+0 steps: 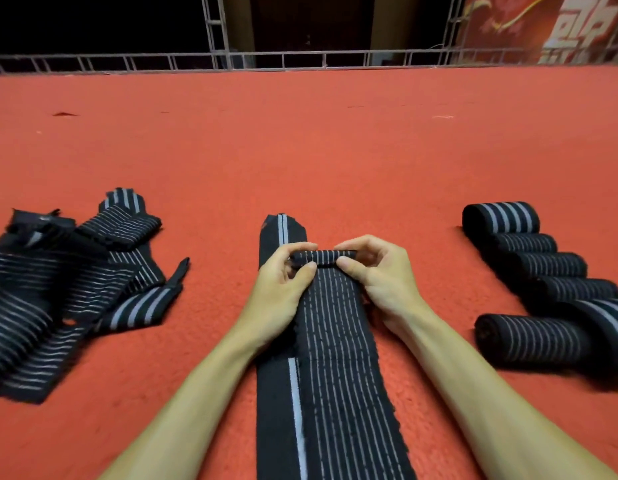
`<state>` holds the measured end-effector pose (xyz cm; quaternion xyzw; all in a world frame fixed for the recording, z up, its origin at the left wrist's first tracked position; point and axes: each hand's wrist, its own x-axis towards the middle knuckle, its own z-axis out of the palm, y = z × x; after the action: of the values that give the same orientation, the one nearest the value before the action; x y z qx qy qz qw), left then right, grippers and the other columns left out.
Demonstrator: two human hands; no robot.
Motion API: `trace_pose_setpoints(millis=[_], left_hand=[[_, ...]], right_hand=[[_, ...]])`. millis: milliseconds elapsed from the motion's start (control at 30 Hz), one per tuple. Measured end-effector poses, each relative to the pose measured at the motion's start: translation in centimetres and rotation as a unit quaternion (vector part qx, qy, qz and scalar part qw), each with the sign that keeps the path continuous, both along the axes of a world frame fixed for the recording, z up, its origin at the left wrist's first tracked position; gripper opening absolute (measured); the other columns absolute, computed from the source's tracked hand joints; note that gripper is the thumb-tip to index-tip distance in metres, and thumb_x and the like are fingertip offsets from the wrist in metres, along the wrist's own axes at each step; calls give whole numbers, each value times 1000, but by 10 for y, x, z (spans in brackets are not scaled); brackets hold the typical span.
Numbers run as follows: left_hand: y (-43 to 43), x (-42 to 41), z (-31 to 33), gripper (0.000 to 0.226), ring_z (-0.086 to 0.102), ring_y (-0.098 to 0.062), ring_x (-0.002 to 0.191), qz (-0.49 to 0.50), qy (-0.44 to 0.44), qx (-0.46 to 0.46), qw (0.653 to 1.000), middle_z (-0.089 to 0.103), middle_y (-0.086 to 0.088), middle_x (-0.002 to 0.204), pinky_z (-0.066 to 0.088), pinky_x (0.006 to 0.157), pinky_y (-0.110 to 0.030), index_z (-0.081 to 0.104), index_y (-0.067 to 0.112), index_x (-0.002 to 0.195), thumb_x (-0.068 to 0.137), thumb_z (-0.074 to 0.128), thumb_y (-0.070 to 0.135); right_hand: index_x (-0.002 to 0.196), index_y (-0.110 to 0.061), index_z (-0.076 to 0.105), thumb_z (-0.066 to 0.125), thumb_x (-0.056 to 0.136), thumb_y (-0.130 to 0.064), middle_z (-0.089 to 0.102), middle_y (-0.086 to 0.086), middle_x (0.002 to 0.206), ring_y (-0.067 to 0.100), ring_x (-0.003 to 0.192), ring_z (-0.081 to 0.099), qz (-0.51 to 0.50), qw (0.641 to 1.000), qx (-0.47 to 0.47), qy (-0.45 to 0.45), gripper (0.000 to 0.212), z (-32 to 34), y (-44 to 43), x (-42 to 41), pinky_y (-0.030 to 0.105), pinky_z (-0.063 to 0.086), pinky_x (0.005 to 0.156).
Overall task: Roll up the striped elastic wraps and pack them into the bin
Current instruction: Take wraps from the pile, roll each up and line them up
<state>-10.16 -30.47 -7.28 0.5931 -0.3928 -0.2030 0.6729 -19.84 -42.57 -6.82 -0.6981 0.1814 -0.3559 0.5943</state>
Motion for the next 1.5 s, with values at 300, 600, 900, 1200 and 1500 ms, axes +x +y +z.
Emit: trace_pose_setpoints(millis=[300,600,900,1200,1500], left_hand=[[2,-1,5,24,57,5,76,34,-54,-26,998,62,10,84,43,67,-9,59,14,92,90,50,-9],[3,1,3,18,59,0,88,12,3,-6,1000,67,15,93,45,77,-13,65,23,100,84,59,23],[2,-3,6,19,59,6,76,47,0,26,999,63,7,87,45,69,-11,61,16,93,96,49,31],[6,-8,10,17,57,3,76,22,13,-13,1000,63,9,87,45,69,-12,62,17,92,94,52,4],[10,-7,9,42,56,-3,78,11,25,-32,999,58,1,98,49,68,-16,60,23,104,86,51,-13]], right_hand=[[90,-4,71,62,91,-26,64,-1,69,-1,51,52,16,999,45,18,24,4,11,-3,15,37,45],[88,-11,71,67,87,-9,71,-1,81,6,74,63,28,998,60,-8,4,4,12,-3,19,50,68],[84,-14,70,71,78,6,70,-8,76,-1,70,62,29,999,-19,-31,22,5,15,-5,13,47,67],[94,-12,73,66,88,-30,72,0,91,6,86,63,14,1000,-6,-5,19,3,15,-1,27,48,82],[91,-5,71,64,90,-19,70,2,84,8,77,62,17,1000,6,-3,15,5,17,-2,26,49,73]])
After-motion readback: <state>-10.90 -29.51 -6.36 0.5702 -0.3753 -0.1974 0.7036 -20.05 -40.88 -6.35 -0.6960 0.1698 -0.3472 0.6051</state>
